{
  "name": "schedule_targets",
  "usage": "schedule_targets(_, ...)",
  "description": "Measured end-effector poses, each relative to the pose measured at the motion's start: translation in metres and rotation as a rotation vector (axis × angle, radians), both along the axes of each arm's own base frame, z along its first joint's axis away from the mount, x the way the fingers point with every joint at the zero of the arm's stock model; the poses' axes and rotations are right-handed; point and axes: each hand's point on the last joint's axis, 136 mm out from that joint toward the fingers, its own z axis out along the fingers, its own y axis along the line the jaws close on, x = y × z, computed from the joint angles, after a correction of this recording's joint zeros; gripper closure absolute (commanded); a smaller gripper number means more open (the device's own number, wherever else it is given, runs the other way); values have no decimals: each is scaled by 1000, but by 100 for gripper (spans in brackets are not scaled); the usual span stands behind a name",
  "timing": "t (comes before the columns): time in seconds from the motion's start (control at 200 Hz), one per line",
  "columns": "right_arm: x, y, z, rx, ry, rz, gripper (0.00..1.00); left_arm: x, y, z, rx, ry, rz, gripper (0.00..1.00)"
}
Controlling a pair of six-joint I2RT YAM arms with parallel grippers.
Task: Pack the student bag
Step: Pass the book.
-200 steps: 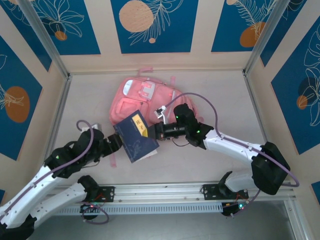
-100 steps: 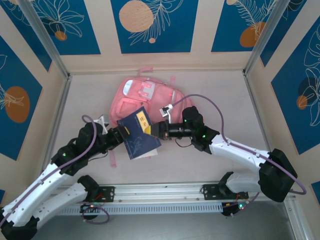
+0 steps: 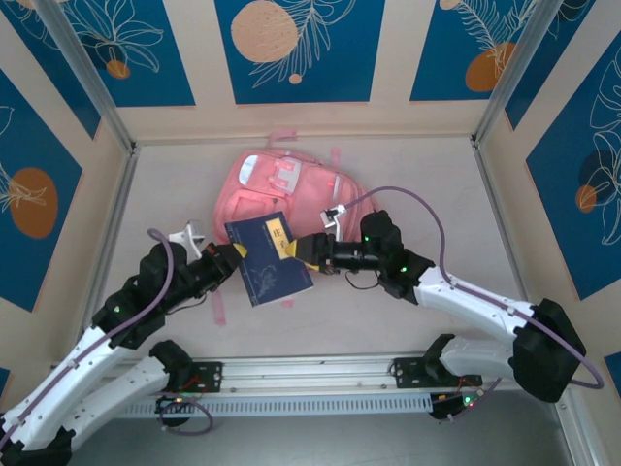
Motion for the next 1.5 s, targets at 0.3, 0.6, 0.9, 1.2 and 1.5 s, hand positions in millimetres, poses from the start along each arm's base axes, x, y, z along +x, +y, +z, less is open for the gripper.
schedule_targets(0.3, 6, -19, -11, -87, -12, -83, 5, -1, 0, 2, -10, -4, -3, 100)
schedule_targets(0.6, 5, -28, -19, -110, -5, -120, 8, 0, -2, 7, -28, -16, -7, 100)
schedule_targets(0.9, -10, -35, 2, -85, 135, -269, 18, 15, 18, 16, -77, -29, 161, 100)
schedule_targets(1.2, -31, 9, -8, -44, 302, -258, 5, 39, 38, 4, -148, 25, 390, 100)
schedule_targets(1.5, -5, 23, 2, 29, 278, -295, 4, 48, 33, -4, -169, 70, 419, 100)
